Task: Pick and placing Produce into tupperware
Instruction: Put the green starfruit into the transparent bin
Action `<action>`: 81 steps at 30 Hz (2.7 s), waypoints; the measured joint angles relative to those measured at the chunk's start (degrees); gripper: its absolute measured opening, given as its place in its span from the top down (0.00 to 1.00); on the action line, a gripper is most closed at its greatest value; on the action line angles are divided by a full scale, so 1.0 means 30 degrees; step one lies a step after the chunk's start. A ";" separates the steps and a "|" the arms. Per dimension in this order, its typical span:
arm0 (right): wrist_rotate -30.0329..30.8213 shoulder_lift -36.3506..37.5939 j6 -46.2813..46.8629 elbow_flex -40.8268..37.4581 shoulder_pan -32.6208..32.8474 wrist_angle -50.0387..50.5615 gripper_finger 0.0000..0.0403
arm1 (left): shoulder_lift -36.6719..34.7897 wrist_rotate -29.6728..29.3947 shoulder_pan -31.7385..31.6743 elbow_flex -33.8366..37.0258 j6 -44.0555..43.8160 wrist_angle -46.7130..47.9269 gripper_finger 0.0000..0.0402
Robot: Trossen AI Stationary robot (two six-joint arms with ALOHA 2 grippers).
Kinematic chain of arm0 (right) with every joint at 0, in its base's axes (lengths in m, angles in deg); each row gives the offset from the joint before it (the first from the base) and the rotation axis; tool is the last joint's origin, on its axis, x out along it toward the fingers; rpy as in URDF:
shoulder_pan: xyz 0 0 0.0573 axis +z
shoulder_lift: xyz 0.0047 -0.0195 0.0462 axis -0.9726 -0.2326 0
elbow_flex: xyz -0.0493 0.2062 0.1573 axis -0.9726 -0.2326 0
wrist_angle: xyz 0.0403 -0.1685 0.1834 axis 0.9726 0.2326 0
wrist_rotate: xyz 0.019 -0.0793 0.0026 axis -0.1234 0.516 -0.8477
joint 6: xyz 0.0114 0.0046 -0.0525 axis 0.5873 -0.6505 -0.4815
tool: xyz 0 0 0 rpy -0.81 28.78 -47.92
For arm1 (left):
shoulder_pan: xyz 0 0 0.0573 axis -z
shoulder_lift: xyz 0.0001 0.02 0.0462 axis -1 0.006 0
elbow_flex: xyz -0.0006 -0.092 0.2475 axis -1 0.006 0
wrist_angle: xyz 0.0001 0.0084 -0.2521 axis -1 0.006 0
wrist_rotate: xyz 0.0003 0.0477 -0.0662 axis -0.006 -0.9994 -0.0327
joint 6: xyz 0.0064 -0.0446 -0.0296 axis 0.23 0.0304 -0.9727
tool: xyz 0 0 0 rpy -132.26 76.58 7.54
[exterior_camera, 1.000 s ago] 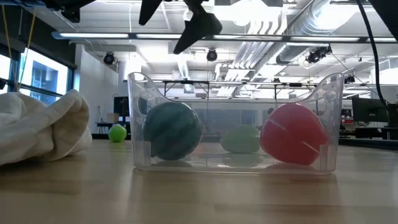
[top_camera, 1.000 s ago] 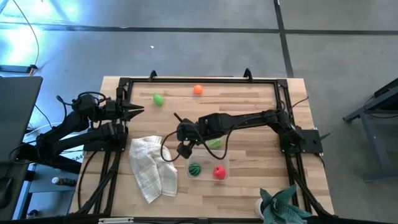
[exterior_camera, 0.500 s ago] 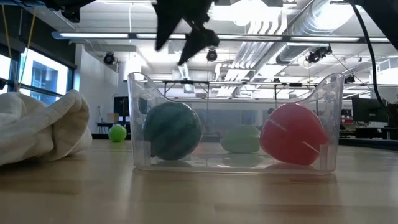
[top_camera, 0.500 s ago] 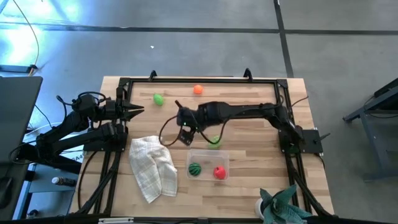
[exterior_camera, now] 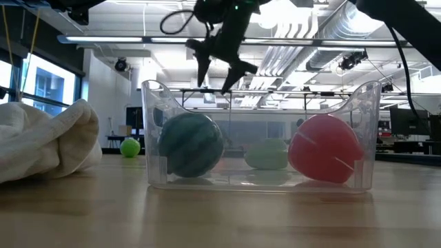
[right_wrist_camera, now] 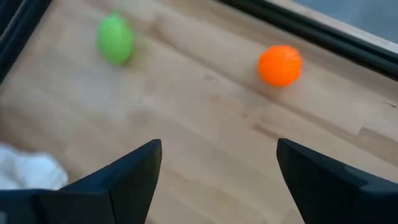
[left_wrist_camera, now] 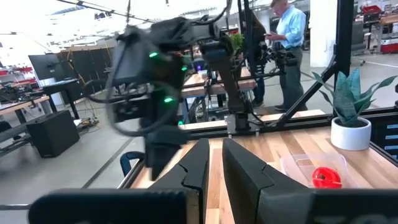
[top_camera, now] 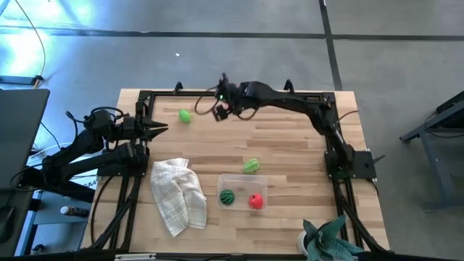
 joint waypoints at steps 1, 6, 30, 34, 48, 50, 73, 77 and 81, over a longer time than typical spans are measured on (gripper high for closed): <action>-0.0014 -0.0049 0.0169 0.0000 -0.0310 -0.0109 0.24 | 0.0003 -0.0001 -0.0007 0.0001 -0.0003 0.0001 0.91; -0.0424 -0.0803 0.0822 -0.0007 -0.1578 -0.0333 0.24 | 0.0007 0.0001 0.0000 -0.0006 -0.0007 -0.0006 0.91; -0.3576 -0.4851 0.5285 -0.0007 -0.3616 -0.3163 0.24 | 0.0000 0.0001 0.0000 -0.0004 -0.0007 0.0000 0.91; -0.2828 -0.4851 0.5831 -0.0007 -0.3616 -0.3137 0.24 | 0.0004 -0.0002 0.0000 0.0001 -0.0002 -0.0003 0.91; -0.2716 -0.4843 0.5500 -0.0007 -0.3454 -0.3453 0.24 | 0.0007 -0.0003 0.0000 -0.0005 -0.0003 -0.0006 0.91; -0.2710 -0.4843 0.5366 -0.0007 -0.3448 -0.3602 0.24 | 0.0005 0.0001 0.0000 0.0000 0.0000 -0.0006 0.91; -0.0893 -0.4829 0.6310 -0.0007 -0.3853 -0.2763 0.24 | 0.0000 -0.0006 0.0000 0.0001 0.0000 0.0001 0.91; -0.0887 -0.4883 0.7619 -0.0009 -0.4106 -0.2879 0.24 | 0.0006 0.0001 0.0000 0.0000 0.0000 -0.0006 0.91; -0.1382 -0.5388 0.8498 0.0004 -0.4126 -0.2941 0.24 | 0.0005 -0.0006 0.0000 -0.0003 0.0000 -0.0006 0.91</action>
